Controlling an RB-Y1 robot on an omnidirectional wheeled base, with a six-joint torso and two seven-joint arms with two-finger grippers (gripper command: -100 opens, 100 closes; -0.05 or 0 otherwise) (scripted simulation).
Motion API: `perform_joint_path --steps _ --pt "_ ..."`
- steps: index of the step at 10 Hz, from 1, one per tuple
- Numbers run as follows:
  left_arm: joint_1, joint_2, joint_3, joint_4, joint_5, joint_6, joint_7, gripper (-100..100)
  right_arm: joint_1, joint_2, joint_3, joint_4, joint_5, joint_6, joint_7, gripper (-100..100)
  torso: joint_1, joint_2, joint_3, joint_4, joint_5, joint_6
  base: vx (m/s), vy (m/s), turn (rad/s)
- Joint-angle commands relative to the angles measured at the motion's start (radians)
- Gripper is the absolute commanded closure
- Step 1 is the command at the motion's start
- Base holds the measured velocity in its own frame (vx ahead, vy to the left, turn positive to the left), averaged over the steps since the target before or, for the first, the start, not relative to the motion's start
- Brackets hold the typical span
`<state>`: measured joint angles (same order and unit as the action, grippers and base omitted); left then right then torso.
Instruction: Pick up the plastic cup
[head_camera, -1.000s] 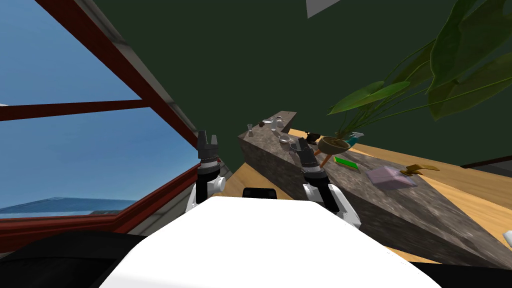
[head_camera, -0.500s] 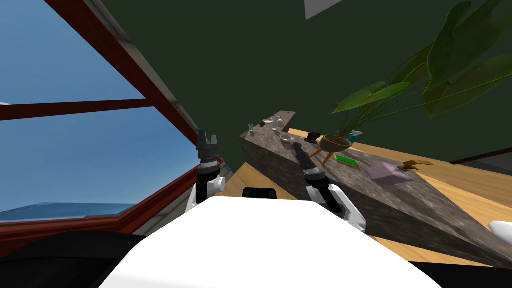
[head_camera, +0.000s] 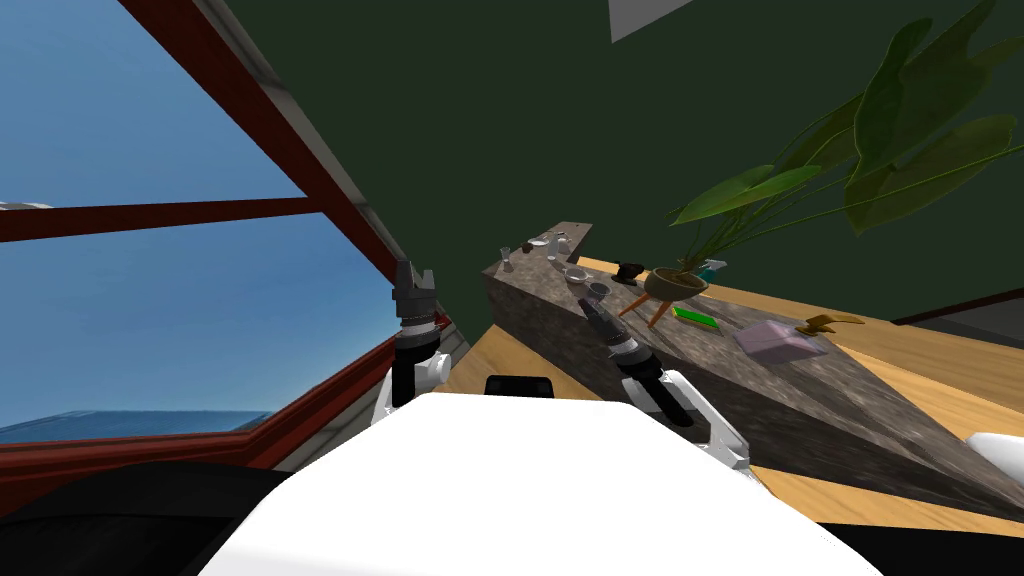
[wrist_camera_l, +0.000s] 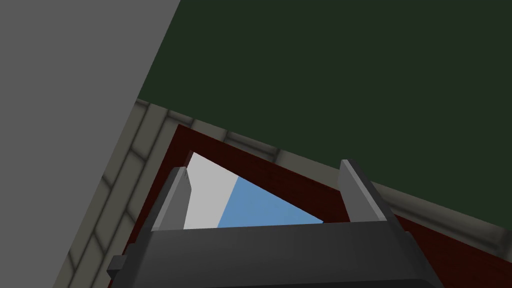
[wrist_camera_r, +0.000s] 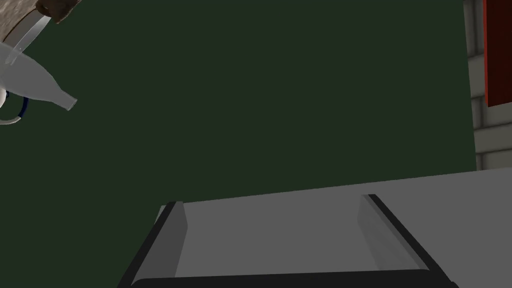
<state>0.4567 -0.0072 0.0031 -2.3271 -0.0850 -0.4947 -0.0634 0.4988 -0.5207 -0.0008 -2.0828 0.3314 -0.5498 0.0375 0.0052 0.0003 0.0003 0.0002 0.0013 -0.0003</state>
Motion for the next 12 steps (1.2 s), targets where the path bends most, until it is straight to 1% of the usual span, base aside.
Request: perform_joint_path --steps 1,2,3,4,5,6,7,8,9,10,11,12 --pt "0.000 0.000 0.000 0.000 0.000 0.000 0.000 0 0.007 -0.032 0.002 0.014 0.012 -0.007 0.006 -100 0.000 0.000 0.000 0.000 0.000 0.000 -0.012 0.064 -0.005" --pt "0.000 0.000 0.000 0.000 0.000 0.000 0.000 0 0.015 -0.070 0.005 0.050 0.036 -0.021 0.015 -100 -0.001 0.000 0.000 0.000 0.000 0.000 -0.009 0.064 0.012" --pt "0.000 0.000 0.000 0.000 0.000 0.000 0.000 0 0.015 -0.085 0.005 0.050 0.036 -0.021 0.015 -100 -0.001 0.000 0.000 0.000 0.000 0.000 -0.008 0.061 0.002" --pt "0.000 0.000 0.000 0.000 0.000 0.000 0.000 0 0.023 -0.122 0.009 0.087 0.060 -0.034 0.025 -100 -0.001 -0.001 0.000 0.000 0.000 0.000 -0.008 0.076 0.027" --pt "0.000 0.000 0.000 0.000 0.000 0.000 0.000 0 0.023 -0.140 0.009 0.087 0.060 -0.034 0.025 -100 -0.001 -0.001 0.000 0.000 0.000 0.000 -0.006 0.060 0.013" --pt "0.000 0.000 0.000 0.000 0.000 0.000 0.000 0 0.032 -0.176 0.014 0.125 0.084 -0.047 0.035 -100 -0.001 -0.001 0.000 0.000 0.000 0.000 0.000 0.060 0.041" --pt "0.000 0.000 0.000 0.000 0.000 0.000 0.000 0 0.032 -0.196 0.014 0.125 0.084 -0.047 0.035 -100 -0.002 -0.001 0.000 0.000 0.000 0.000 -0.001 0.052 0.012" --pt "0.000 0.000 0.000 0.000 0.000 0.000 0.000 0 0.041 -0.228 0.018 0.164 0.109 -0.060 0.046 -100 -0.002 -0.001 -0.001 0.000 0.000 0.000 -0.002 0.054 0.064" --pt "0.000 0.000 0.000 0.000 0.000 0.000 0.000 0 0.041 -0.254 0.018 0.164 0.109 -0.060 0.046 -100 -0.002 -0.001 -0.001 0.000 0.000 0.000 0.007 0.041 0.024" --pt "0.000 0.000 0.000 0.000 0.000 0.000 0.000 0 0.050 -0.289 0.023 0.202 0.133 -0.072 0.057 -100 -0.003 -0.002 -0.001 0.000 -0.001 0.000 0.017 0.051 0.058" --pt "0.000 0.000 0.000 0.000 0.000 0.000 0.000 0 0.050 -0.312 0.023 0.205 0.133 -0.072 0.057 -100 -0.002 -0.002 -0.001 0.000 0.000 0.000 0.022 0.036 0.033" --pt "0.000 0.000 0.000 0.000 0.000 0.000 0.000 0 0.060 -0.349 0.028 0.243 0.157 -0.083 0.069 -100 -0.003 -0.003 -0.001 0.000 0.000 0.000 0.027 0.032 0.091"
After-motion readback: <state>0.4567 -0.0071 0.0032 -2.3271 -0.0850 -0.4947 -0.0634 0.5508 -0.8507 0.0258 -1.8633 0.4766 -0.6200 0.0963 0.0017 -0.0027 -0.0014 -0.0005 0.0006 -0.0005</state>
